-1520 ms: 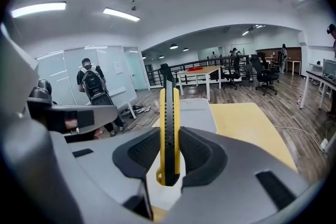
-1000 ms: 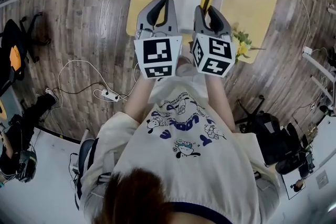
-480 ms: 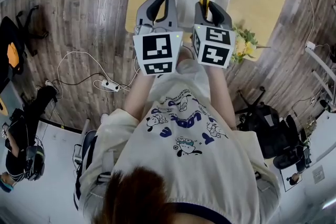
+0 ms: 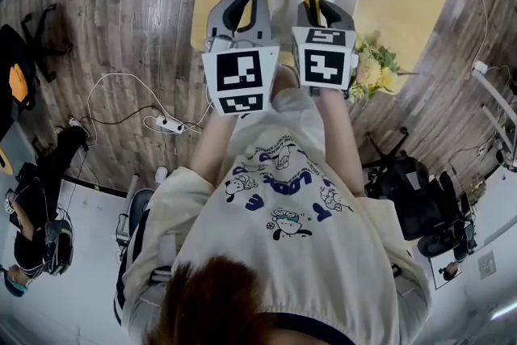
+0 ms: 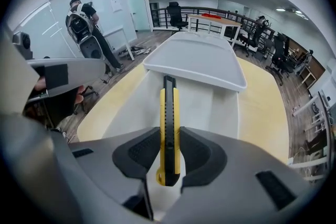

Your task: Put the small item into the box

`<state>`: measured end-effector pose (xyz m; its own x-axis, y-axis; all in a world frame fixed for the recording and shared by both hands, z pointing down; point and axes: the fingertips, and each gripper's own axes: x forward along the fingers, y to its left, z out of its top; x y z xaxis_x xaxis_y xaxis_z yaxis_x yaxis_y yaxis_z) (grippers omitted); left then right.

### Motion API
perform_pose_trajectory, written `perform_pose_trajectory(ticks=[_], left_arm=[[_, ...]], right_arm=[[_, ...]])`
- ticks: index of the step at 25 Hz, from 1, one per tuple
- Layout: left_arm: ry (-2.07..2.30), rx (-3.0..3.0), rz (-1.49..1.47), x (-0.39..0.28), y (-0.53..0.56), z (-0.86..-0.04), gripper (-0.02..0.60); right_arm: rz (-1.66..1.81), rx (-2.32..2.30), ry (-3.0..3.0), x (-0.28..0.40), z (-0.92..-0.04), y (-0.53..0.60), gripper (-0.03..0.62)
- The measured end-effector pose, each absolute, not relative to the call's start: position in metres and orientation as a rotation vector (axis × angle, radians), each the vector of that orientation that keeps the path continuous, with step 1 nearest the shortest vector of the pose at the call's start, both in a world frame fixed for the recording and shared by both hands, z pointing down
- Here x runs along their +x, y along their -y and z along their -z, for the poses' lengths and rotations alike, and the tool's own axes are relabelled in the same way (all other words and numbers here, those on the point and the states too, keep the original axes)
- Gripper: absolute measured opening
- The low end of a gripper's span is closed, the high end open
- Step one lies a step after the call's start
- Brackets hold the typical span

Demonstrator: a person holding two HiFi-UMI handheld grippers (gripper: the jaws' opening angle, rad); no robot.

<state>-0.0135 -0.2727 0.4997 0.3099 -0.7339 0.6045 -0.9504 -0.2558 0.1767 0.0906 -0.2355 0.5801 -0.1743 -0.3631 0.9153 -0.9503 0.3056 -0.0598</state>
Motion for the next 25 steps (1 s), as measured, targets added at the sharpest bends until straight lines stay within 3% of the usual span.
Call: perform_pose_trajectory(ticks=[25], left_arm=[[1.514,2.047,-0.561,-0.014,0.271,-0.504,0.018]], right_arm=[[-0.87,1.144,1.723,0.088,-0.586,0.24,0.136]])
